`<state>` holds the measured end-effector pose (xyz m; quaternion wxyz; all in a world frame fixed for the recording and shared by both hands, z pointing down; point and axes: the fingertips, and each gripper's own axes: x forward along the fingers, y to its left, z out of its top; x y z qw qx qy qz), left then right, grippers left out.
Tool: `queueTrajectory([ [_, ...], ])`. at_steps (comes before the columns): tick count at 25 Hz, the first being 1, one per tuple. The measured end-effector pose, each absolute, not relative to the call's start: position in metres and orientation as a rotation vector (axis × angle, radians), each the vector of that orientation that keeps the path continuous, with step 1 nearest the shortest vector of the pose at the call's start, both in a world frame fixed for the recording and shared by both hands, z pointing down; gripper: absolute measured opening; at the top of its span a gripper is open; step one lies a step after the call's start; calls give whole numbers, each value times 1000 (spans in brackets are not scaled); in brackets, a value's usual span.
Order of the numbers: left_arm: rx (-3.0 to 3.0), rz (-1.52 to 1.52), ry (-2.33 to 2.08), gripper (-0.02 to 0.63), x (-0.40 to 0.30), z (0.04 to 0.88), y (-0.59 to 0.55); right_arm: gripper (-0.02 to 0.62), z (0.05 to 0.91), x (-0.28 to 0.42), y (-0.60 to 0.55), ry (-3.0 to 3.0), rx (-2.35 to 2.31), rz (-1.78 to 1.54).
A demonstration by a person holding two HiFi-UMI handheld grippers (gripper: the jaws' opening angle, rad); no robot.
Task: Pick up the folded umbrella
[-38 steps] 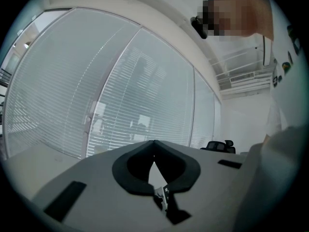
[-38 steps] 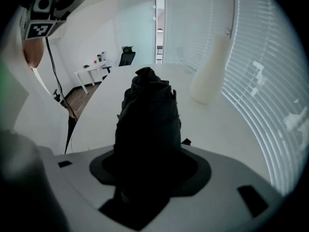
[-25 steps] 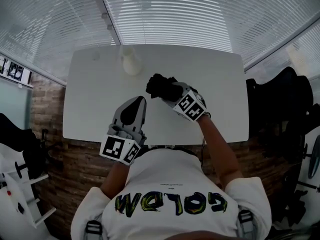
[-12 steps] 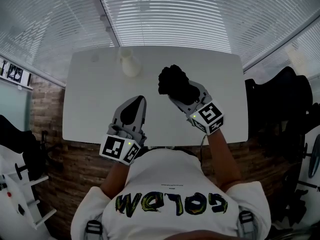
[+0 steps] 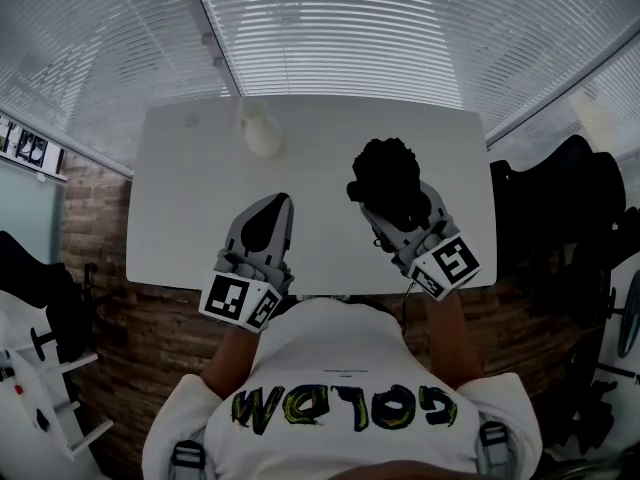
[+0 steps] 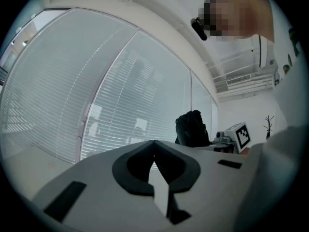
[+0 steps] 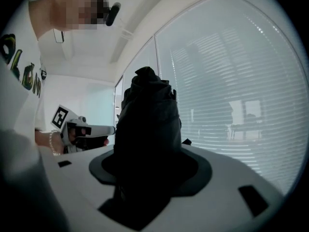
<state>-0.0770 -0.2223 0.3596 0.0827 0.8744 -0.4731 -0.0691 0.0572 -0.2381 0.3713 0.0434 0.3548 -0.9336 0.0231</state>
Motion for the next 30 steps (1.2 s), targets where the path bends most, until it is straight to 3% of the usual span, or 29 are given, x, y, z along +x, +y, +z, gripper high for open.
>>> queueTrajectory([
  [30,2638,-200,-1371,9,-66,355,-220,253,351,87,-200,-2910,1242,50],
])
